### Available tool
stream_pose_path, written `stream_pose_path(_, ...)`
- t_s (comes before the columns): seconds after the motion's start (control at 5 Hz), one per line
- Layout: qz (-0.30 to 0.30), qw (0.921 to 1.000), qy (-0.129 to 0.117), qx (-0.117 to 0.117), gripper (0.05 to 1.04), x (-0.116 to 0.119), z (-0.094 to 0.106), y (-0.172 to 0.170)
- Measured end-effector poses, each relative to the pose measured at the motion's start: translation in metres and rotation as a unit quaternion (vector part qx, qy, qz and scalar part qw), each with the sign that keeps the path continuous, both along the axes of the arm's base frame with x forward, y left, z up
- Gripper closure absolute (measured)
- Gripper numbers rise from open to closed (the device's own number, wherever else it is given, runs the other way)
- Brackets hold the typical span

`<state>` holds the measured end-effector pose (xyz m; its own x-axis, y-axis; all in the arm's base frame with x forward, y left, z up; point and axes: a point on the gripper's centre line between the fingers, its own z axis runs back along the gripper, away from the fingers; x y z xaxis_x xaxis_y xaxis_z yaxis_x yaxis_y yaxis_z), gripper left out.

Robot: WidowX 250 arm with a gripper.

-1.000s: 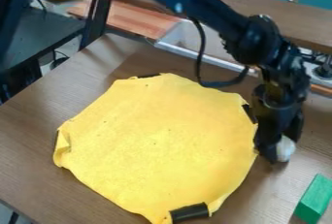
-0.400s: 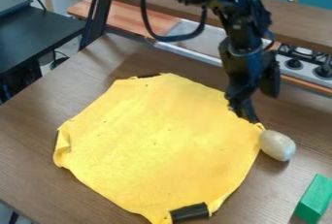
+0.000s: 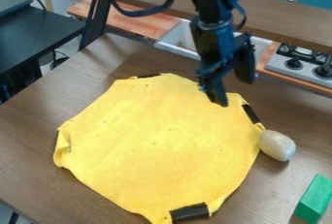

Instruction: Move the brown object from the bottom left side of the yellow cloth to the left side of the table

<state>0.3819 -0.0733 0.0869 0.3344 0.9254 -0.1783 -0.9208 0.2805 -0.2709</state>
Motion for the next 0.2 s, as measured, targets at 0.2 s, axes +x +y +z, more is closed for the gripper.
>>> stream_pose_path(0.2, -0.01, 0.9986, 0.017, 0.048, 0.087, -0.0116, 0.0104, 0.0167)
